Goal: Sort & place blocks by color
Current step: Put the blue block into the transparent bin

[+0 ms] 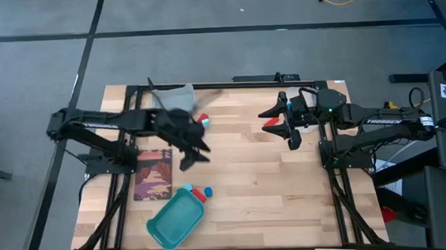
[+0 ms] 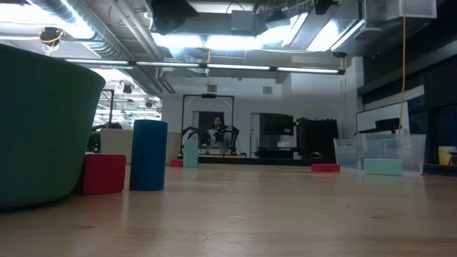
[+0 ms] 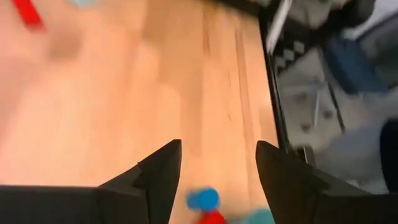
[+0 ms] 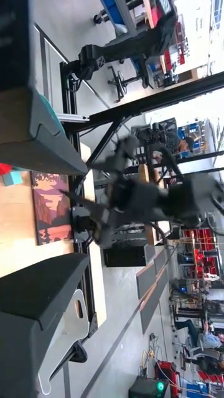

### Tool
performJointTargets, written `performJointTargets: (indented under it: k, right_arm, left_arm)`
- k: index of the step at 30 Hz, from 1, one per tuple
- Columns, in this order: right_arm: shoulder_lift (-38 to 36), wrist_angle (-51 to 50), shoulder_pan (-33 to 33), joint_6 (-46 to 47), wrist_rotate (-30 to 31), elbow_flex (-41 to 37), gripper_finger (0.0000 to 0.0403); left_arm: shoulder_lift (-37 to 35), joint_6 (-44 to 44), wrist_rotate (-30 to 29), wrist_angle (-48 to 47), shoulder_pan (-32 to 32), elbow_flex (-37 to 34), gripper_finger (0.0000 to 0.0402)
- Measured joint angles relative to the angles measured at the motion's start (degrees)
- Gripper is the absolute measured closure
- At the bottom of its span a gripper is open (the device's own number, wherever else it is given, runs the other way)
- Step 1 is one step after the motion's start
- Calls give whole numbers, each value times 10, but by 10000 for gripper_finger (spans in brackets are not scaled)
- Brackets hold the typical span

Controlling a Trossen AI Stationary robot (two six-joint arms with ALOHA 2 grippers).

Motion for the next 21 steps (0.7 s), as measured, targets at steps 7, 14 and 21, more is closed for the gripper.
performJointTargets:
  k: [7,14,21]
  right_arm:
    - [0,-12,0,0,0,0,183]
    - [0,-18,0,-13,0,0,183]
    - [0,-17,0,-15,0,0,183]
  left_arm:
    - [103,-88,-8,-34,-85,58,168]
    - [191,-100,-102,-99,-154,112,160]
    - [235,-4,-226,-178,-201,139,159]
